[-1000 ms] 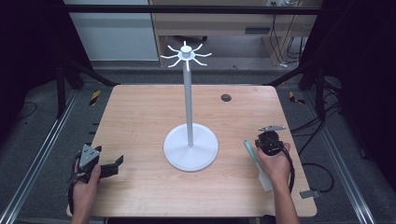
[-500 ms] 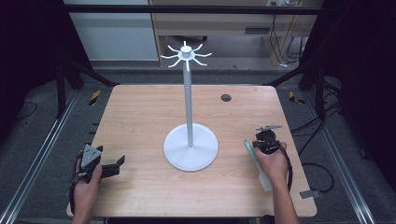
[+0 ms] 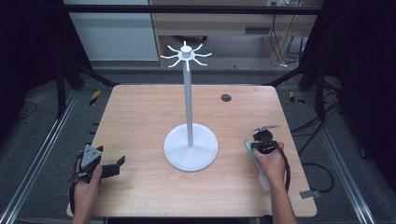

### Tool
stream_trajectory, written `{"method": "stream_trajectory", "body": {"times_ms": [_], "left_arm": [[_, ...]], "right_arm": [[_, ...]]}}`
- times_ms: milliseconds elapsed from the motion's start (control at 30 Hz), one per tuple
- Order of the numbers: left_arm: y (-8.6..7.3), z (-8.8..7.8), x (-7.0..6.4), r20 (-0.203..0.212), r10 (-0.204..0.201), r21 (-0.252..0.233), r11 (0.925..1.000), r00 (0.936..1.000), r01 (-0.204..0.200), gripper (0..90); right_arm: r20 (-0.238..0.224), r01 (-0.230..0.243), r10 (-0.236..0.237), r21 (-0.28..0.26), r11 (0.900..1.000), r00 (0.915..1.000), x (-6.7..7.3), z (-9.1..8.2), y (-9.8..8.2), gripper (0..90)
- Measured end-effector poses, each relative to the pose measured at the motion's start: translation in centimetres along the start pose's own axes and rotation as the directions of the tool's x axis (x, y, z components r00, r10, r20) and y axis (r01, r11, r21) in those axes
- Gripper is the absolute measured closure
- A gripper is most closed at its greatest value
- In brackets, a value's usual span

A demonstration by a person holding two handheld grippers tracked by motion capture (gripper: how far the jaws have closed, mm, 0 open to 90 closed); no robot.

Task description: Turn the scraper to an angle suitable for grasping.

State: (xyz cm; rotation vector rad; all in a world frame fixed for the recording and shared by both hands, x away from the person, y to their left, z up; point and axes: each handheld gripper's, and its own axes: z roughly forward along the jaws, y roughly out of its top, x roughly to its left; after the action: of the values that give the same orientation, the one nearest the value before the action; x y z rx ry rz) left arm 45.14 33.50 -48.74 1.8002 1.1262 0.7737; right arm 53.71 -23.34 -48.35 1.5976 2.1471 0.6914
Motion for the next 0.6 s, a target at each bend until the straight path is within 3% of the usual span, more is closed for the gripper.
{"method": "stream_trajectory", "body": {"times_ms": [167,600], "left_arm": [[0.0,0.1,0.0,0.002,0.001,0.002,1.0,1.0,-0.001,2.6],[0.1,0.0,-0.1,0.002,0.008,0.001,1.0,1.0,-0.008,2.6]], "right_arm": [[-0.016,0.026,-0.025,0.009,1.0,0.9995,0.4,-0.2,-0.1,90.0],[-0.136,0.093,-0.089,0.021,0.995,0.9867,2.7,-0.9,-0.5,90.0]]}}
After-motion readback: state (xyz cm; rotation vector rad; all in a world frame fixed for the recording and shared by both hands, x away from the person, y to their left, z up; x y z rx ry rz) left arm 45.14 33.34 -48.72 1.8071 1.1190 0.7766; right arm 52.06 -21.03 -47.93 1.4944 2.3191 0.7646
